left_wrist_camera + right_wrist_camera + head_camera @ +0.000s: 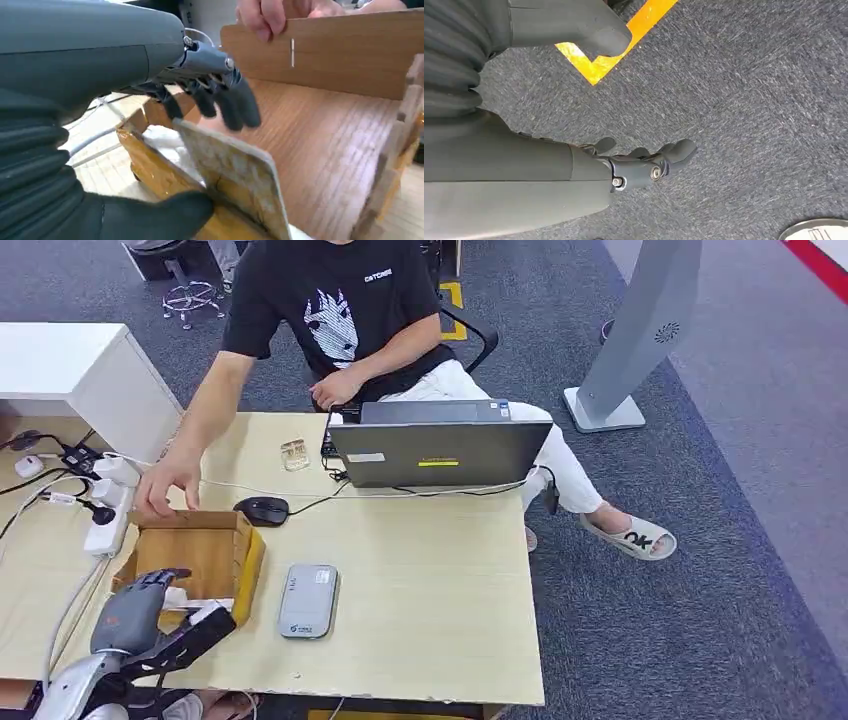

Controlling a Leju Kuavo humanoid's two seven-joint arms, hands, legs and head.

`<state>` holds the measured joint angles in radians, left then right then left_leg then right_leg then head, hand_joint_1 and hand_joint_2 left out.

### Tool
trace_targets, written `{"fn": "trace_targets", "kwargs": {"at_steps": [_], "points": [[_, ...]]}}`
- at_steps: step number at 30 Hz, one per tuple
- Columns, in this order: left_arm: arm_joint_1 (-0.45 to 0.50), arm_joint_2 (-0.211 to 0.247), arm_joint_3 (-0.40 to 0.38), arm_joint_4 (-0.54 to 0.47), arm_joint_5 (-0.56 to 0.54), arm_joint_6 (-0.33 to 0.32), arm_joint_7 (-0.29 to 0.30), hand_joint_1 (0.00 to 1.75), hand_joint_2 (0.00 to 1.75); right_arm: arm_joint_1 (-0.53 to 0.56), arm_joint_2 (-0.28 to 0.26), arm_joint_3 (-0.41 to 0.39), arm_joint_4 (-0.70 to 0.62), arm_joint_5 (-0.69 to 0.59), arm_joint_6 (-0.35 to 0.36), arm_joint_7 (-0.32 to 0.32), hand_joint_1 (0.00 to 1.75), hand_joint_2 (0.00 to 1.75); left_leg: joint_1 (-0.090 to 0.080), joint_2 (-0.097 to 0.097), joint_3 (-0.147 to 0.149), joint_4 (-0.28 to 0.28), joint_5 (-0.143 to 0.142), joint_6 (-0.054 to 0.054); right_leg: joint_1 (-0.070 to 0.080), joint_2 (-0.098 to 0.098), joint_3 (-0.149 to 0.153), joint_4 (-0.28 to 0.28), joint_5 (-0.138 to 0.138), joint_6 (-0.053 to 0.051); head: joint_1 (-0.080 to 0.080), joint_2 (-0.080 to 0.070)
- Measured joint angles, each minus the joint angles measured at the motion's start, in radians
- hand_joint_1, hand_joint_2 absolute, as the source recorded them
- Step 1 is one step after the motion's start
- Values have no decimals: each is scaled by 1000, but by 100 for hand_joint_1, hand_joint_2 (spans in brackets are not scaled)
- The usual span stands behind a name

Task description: Pass the card to the sensor for recognition and then transmit it.

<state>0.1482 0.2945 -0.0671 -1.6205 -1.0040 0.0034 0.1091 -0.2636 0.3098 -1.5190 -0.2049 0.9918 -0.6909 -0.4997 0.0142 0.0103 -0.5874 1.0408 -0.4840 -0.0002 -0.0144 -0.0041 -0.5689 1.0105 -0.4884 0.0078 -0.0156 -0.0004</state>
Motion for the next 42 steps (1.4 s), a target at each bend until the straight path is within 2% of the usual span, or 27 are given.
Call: {"fn": "trace_targets", "kwargs": {"at_steps": [3, 6, 10, 25, 33, 39, 42], "points": [[2, -1, -1, 3, 30, 3, -24, 175, 175, 0, 0, 0, 0, 2, 0, 0, 0, 175, 0, 0, 0, 0, 0, 0, 0, 0, 0, 0, 0, 0, 0, 0], [4, -1, -1, 2, 103, -5, -64, 175, 175, 0, 0, 0, 0, -7, 0, -11, 0, 175, 0, 0, 0, 0, 0, 0, 0, 0, 0, 0, 0, 0, 0, 0], [8, 6, -2, -5, 154, -26, -81, 175, 175, 0, 0, 0, 0, -11, 0, -14, 0, 175, 0, 0, 0, 0, 0, 0, 0, 0, 0, 0, 0, 0, 0, 0], [8, 17, -3, -10, 159, -33, -91, 175, 175, 0, 0, 0, 8, -6, 0, -12, 0, 175, 0, 0, 0, 0, 0, 0, 0, 0, 0, 0, 0, 0, 0, 0], [-5, 17, -8, -10, 135, 2, -76, 175, 175, 0, 0, 0, 8, -3, 0, -11, 0, 175, 0, 0, 0, 0, 0, 0, 0, 0, 0, 0, 0, 0, 0, 0], [-44, 14, -7, -22, 76, 110, -76, 175, 175, 0, -1, 0, 8, 1, 0, 3, 0, 175, 0, 0, 0, 0, 0, 0, 0, 0, 0, 0, 0, 0, 0, 0], [-62, 14, -6, -27, 53, 130, -76, 175, 175, 0, -1, 0, 8, 5, 0, 8, 0, 175, 0, 0, 0, 0, 0, 0, 0, 0, 0, 0, 0, 0, 0, 0]]}}
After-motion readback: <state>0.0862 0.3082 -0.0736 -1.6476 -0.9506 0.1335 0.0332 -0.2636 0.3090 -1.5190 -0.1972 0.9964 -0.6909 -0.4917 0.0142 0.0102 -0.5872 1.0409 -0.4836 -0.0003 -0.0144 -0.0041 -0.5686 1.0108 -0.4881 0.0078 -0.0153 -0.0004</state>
